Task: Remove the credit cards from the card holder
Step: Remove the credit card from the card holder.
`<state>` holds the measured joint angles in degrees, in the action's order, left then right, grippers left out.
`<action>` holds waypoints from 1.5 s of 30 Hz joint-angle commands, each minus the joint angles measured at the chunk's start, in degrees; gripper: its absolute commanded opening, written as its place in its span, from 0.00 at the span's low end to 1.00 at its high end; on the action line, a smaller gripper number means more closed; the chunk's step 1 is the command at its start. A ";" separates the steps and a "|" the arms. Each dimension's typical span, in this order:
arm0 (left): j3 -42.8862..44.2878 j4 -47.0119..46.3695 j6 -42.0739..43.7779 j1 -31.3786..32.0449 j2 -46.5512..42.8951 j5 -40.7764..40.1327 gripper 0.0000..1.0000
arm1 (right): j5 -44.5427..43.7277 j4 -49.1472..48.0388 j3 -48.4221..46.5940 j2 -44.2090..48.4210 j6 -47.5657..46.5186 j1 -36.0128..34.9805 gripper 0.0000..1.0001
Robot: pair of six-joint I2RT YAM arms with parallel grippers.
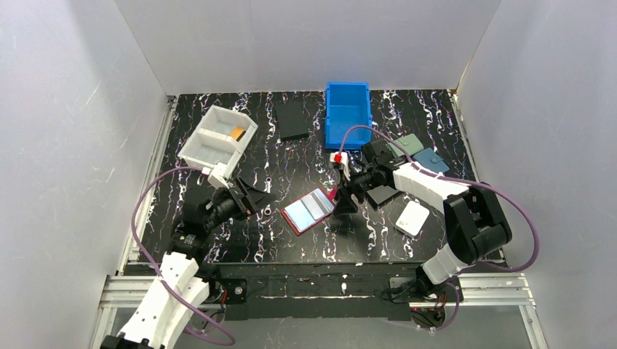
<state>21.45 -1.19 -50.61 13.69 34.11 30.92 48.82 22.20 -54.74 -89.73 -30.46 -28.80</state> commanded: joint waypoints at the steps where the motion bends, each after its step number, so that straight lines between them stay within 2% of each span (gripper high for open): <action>1: 0.28 -2.24 -4.09 8.17 5.25 -10.73 0.77 | -2.36 -7.91 -2.82 -2.70 15.11 -0.94 0.62; 3: 0.98 -3.60 -4.41 11.86 8.99 -13.37 0.74 | -3.34 -10.22 -2.38 -3.57 18.74 -1.35 0.51; 7: 1.03 -10.60 -6.55 17.87 16.67 -18.07 0.63 | -5.02 -15.10 -0.44 -4.31 24.62 -2.40 0.37; 14: 4.14 -18.81 -8.09 22.88 30.86 -20.46 0.55 | -9.39 -19.19 0.17 -7.02 33.40 -3.44 0.29; 19: 6.49 -20.24 -8.75 24.02 38.61 -20.80 0.52 | -12.84 -18.07 -1.31 -10.14 35.95 -4.07 0.30; 31: 7.82 -25.19 -7.23 24.52 48.63 -18.65 0.46 | -11.64 -17.98 -2.34 -12.79 37.26 -3.99 0.34; 45: 7.15 -26.14 -7.29 24.51 52.72 -19.18 0.45 | -14.54 -16.20 -3.32 -13.71 36.05 -3.90 0.38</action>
<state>28.03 -27.20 -58.57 38.00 85.97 12.64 36.56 5.65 -55.99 -102.59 6.70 -32.67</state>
